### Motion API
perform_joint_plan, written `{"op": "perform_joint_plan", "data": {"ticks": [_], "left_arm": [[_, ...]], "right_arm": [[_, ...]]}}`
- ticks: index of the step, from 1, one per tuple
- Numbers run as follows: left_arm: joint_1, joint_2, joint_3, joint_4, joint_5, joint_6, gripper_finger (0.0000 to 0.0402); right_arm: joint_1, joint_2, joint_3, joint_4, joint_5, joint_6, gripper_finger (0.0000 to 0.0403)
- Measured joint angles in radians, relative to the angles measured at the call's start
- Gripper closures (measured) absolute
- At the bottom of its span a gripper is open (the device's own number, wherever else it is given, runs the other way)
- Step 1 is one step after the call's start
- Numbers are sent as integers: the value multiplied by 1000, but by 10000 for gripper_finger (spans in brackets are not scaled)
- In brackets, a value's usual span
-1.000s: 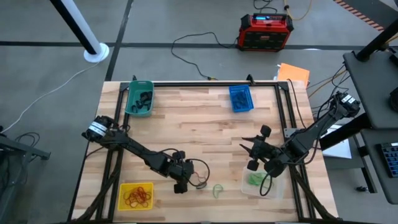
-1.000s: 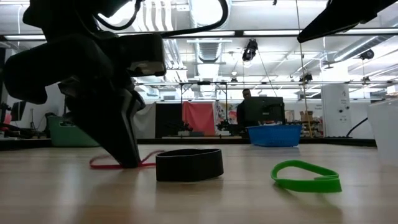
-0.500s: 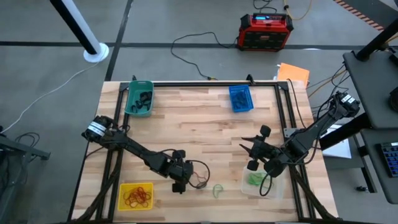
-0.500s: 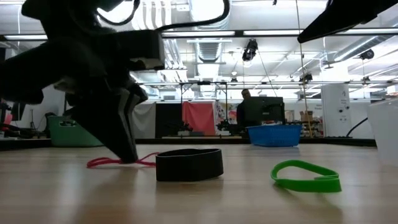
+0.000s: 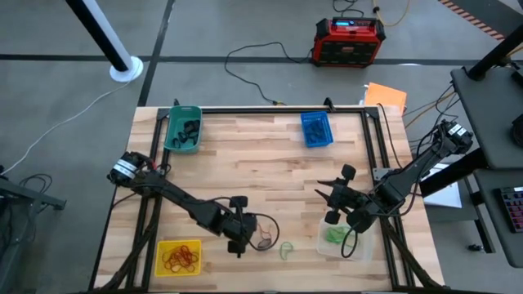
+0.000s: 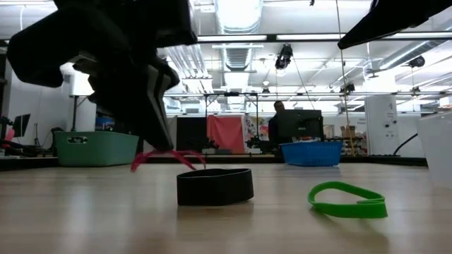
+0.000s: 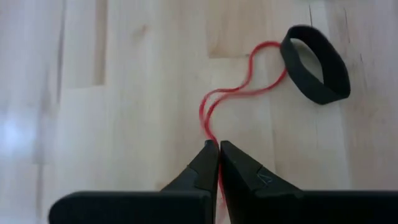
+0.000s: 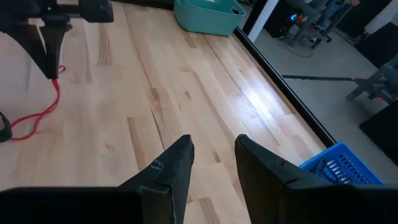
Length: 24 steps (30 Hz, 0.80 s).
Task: Sort rubber bands into baskets
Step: Put the red rubber band into the yellow basket
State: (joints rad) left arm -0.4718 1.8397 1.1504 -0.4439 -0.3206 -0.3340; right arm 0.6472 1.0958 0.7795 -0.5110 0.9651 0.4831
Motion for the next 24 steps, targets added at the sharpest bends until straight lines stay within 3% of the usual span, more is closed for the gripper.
{"op": "perform_joint_plan", "data": {"ticks": [10, 15, 24], "left_arm": [[-23, -26, 41, -36, -108, 22, 401], [-35, -27, 116, -182, -109, 1, 401], [-101, -36, 357, -497, -196, -28, 401]], "right_arm": [[0, 6, 0, 0, -1, 1, 287], [0, 7, 0, 0, -4, -6, 287], [0, 7, 0, 0, -4, -10, 296]]}}
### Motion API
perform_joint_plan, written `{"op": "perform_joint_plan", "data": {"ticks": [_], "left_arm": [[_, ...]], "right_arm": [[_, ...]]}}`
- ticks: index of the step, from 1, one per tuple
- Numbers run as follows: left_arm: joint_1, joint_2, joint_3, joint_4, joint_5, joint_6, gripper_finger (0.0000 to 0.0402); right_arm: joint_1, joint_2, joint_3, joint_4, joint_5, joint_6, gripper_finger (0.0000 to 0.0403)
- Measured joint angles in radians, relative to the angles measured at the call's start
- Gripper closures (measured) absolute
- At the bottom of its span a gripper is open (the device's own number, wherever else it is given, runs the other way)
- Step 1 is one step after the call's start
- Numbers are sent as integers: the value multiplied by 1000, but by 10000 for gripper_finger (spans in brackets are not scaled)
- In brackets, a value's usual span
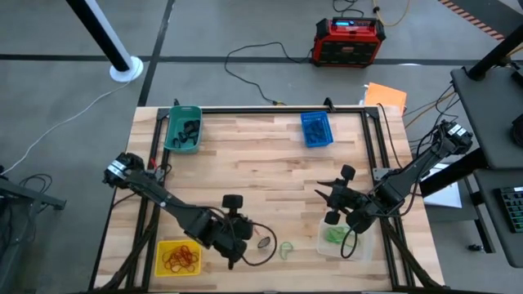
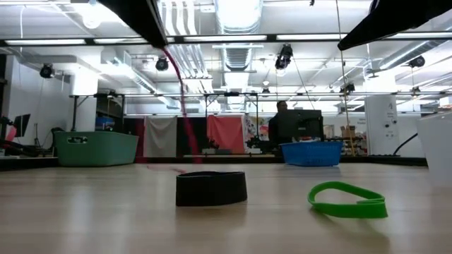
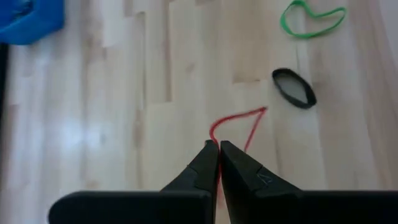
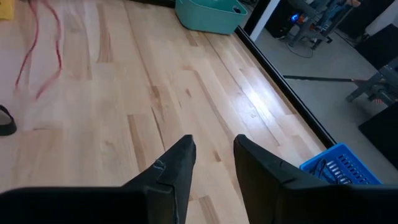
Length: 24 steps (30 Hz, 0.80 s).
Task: Sort rubber bands into baskets
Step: Put the red rubber band into the yellow basket
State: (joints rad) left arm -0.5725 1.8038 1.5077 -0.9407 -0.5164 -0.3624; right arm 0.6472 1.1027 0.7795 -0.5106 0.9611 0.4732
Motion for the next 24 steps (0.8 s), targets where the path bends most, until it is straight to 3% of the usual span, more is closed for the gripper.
{"op": "perform_joint_plan", "data": {"ticks": [6, 14, 19, 24], "left_arm": [[-42, 0, 124, -210, -48, -85, 401], [-121, 0, 298, -451, -13, -199, 401], [-169, 0, 405, -638, 174, -410, 401], [-217, -4, 428, -629, 358, -551, 401]], "right_arm": [[0, 0, 0, 0, 0, -2, 315], [0, 0, 0, 0, 0, -3, 348], [0, 0, 0, 0, 0, -3, 370], [0, 0, 0, 0, 0, -7, 383]]}}
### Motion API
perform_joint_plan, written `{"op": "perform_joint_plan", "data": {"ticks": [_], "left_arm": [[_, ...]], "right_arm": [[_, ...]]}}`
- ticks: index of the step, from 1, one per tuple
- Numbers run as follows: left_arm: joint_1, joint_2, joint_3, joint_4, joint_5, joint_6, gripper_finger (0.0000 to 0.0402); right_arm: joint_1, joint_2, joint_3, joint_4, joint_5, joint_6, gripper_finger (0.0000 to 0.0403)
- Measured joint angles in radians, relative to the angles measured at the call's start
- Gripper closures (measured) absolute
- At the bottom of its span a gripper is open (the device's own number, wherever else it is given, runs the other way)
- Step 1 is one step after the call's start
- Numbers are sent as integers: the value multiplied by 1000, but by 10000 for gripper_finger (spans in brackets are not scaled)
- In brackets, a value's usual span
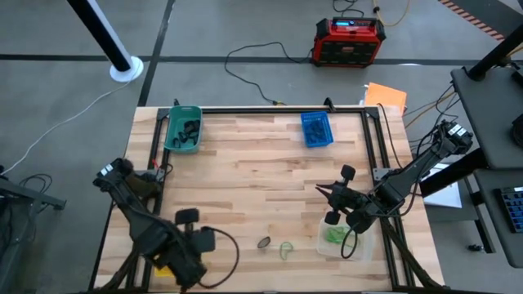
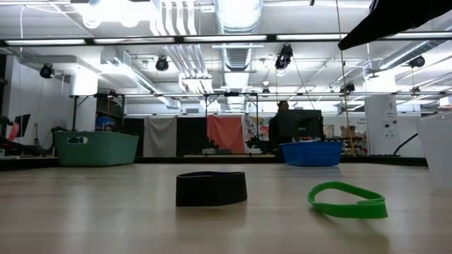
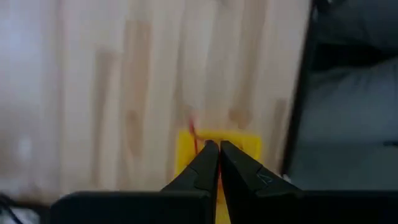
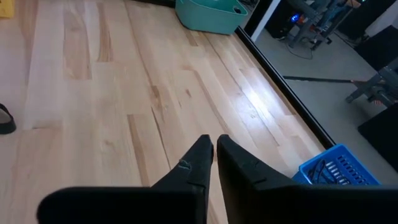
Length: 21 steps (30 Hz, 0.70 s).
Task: Sort rubber bands into baskets
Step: Put the red rubber band into the yellow basket
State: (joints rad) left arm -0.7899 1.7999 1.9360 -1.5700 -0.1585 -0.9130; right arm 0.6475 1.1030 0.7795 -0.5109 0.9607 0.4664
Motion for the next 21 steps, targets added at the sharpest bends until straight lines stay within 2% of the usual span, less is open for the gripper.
{"op": "perform_joint_plan", "data": {"ticks": [6, 13, 16, 21], "left_arm": [[-47, -2, -101, -2, 103, -163, 401], [-82, -3, -288, -1, 337, -342, 401], [-85, -3, -353, 15, 414, -366, 401], [-77, -3, -415, 156, 426, -322, 402]], "right_arm": [[0, 0, 0, 0, 0, 0, 385], [0, 0, -1, 4, 0, 0, 385], [0, 0, -1, 5, 0, 0, 385], [0, 0, -1, 24, 0, -17, 385]]}}
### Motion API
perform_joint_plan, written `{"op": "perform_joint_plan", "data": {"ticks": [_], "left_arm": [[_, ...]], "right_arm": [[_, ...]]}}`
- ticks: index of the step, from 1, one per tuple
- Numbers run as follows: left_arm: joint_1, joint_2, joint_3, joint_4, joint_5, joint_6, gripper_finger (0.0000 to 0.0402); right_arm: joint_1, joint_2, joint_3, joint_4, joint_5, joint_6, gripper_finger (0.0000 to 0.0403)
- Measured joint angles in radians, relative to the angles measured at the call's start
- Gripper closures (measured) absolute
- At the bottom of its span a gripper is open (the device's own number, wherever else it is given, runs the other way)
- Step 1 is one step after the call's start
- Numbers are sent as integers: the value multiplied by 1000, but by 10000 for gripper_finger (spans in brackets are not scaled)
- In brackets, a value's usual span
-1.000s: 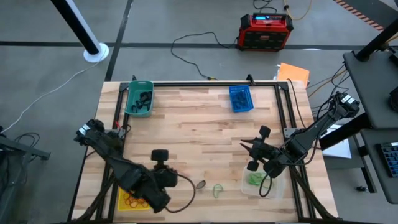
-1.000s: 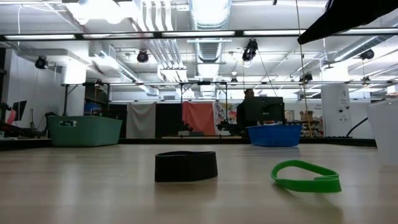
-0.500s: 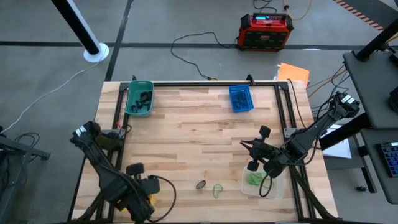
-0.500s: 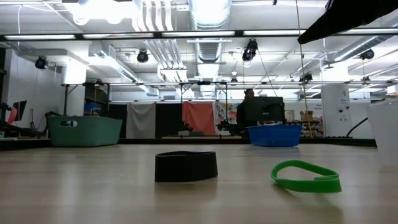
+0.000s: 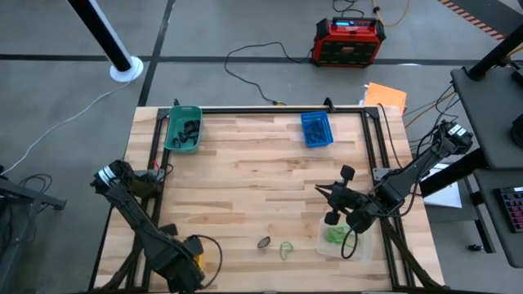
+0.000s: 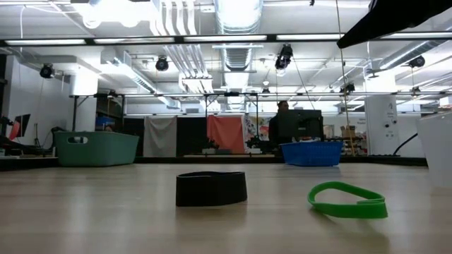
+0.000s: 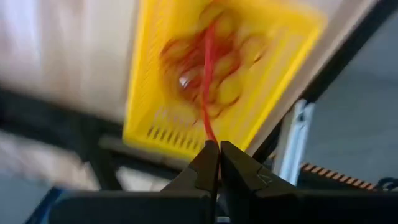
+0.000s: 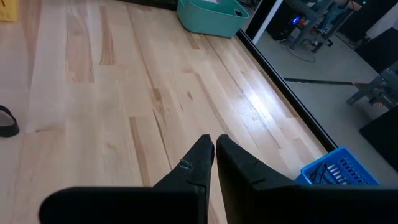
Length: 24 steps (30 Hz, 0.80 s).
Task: Sort rubber bands into baskets
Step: Put the red rubber band into the yellow basket
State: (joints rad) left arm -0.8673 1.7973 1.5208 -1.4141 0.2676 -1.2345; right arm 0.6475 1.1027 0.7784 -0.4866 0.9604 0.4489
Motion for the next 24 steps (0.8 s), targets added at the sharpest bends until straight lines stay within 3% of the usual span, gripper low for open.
{"op": "perform_joint_plan", "data": {"ticks": [7, 10, 19, 24], "left_arm": [[39, 0, -42, 229, -143, 154, 402], [58, 0, -87, 233, -137, 168, 402], [78, 0, -270, 335, 31, 164, 402], [80, 0, -304, 337, -86, 127, 402]], "right_arm": [[0, 0, 0, 3, 0, -6, 385], [0, 0, 0, 3, 0, -6, 385], [0, 0, 0, 3, 0, -8, 385], [0, 0, 0, 3, 0, -8, 385]]}}
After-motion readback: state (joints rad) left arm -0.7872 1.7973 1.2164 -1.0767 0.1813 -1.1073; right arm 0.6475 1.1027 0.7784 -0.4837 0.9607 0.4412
